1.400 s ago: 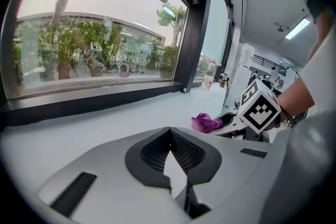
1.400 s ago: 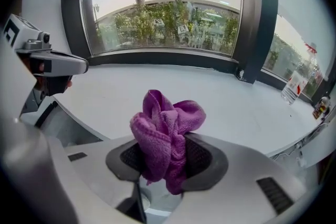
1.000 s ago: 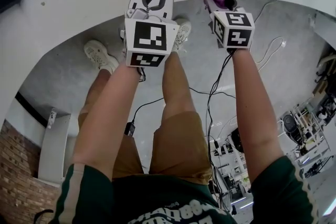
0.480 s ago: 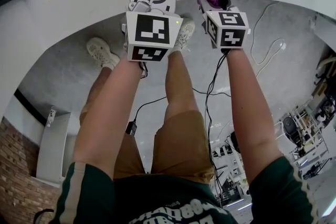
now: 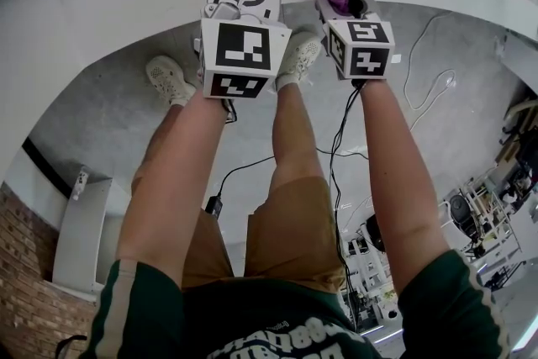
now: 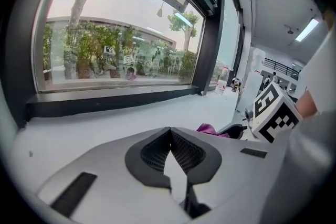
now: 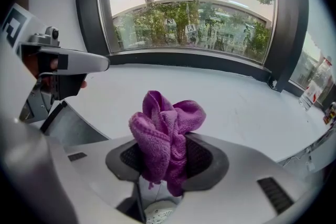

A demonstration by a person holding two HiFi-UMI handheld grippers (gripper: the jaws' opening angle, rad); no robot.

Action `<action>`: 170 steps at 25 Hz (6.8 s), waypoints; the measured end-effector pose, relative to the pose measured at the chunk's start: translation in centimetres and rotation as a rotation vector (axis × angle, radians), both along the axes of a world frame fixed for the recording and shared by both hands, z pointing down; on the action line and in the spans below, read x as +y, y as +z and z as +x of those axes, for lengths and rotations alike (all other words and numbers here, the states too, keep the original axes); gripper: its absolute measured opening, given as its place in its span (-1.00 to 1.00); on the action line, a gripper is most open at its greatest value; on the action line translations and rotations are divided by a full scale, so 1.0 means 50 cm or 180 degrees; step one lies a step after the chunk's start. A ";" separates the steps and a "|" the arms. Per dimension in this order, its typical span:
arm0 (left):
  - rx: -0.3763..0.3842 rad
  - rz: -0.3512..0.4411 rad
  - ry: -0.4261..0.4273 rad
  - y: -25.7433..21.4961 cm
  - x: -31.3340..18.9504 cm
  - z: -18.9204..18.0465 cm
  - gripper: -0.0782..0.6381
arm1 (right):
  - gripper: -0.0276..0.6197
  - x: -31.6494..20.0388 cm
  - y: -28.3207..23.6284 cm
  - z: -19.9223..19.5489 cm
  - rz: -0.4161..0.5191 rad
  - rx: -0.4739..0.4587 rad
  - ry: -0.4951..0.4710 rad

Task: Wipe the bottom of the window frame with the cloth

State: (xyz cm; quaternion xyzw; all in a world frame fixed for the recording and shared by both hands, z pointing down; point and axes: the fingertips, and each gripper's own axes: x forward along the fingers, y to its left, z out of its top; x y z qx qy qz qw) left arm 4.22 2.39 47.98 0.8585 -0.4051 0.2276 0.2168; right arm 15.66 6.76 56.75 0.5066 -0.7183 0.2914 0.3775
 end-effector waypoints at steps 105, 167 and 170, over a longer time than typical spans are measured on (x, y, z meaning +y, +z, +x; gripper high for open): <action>-0.0481 -0.0410 -0.1951 0.018 0.035 -0.674 -0.76 | -0.42 -0.120 -0.021 -0.929 -0.0673 -0.0899 -0.2486; -0.0495 -0.0171 -0.0705 0.013 -0.202 -0.225 -0.76 | -0.42 -0.329 -0.013 -0.435 -0.0454 -0.0624 -0.1593; -0.0483 -0.0163 -0.0618 0.015 -0.212 -0.177 -0.76 | -0.42 -0.335 -0.012 -0.386 -0.0450 -0.0620 -0.1533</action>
